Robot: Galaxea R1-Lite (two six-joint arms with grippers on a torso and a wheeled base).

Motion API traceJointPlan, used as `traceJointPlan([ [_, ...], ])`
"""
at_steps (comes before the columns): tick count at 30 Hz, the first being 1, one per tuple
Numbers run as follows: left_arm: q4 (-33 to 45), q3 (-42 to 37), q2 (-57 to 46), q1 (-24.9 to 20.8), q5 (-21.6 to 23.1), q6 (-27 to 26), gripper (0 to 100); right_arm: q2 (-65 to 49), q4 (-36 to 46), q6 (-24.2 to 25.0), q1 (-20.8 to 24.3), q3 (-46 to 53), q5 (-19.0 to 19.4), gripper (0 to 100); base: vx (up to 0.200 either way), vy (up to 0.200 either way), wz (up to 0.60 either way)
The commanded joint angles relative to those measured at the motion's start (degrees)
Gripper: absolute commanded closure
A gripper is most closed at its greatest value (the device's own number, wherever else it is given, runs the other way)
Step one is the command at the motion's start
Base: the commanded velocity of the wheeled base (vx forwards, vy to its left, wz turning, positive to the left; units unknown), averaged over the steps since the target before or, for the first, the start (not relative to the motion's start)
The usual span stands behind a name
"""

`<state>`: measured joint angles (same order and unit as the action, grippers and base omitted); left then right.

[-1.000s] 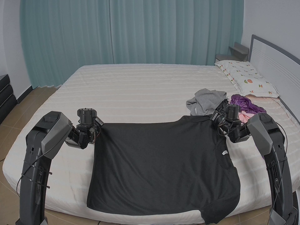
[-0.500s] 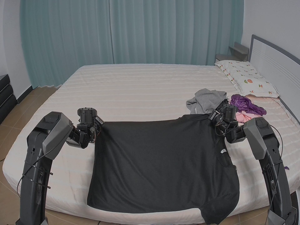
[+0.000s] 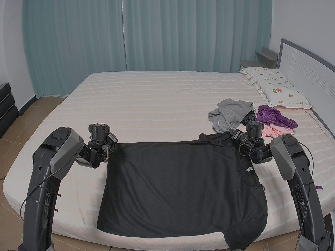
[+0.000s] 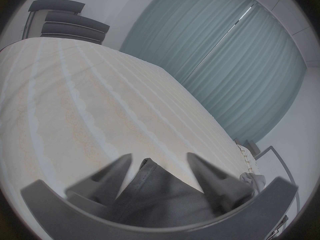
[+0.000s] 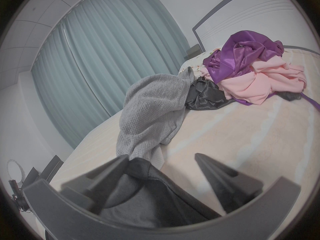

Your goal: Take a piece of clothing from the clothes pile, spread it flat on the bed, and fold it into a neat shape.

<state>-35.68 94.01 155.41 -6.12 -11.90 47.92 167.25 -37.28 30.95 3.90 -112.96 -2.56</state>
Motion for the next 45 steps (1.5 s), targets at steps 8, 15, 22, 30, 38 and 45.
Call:
traceJointPlan([
  [8,-0.1,-11.8,-11.4,1.6,1.9,-0.2,0,-14.8,-3.9,3.1,-1.6,17.9,1.0,0,0.0,0.0,0.0],
  [15,-1.1,-32.9,-28.3,2.5,10.0,0.2,0,-33.0,-14.1,7.7,-2.6,49.5,9.9,0,0.0,0.0,0.0],
  [22,-2.7,-48.3,-36.8,1.8,12.4,2.7,0,-42.0,-22.3,9.3,-2.9,73.1,13.2,0,0.0,0.0,0.0],
  [30,-2.9,-58.8,-40.4,-3.1,12.4,9.8,0,-47.6,-26.5,14.7,-2.2,89.1,14.2,0,0.0,0.0,0.0],
  [38,-14.1,-73.4,-41.9,-4.2,15.8,12.5,0,-48.7,-32.9,17.4,-3.6,100.5,19.7,0,-0.175,0.175,0.0],
  [45,-17.2,-75.9,-40.5,-4.5,15.9,12.5,0,-46.6,-36.3,18.2,-2.6,104.9,22.2,0,-0.143,0.057,0.0],
])
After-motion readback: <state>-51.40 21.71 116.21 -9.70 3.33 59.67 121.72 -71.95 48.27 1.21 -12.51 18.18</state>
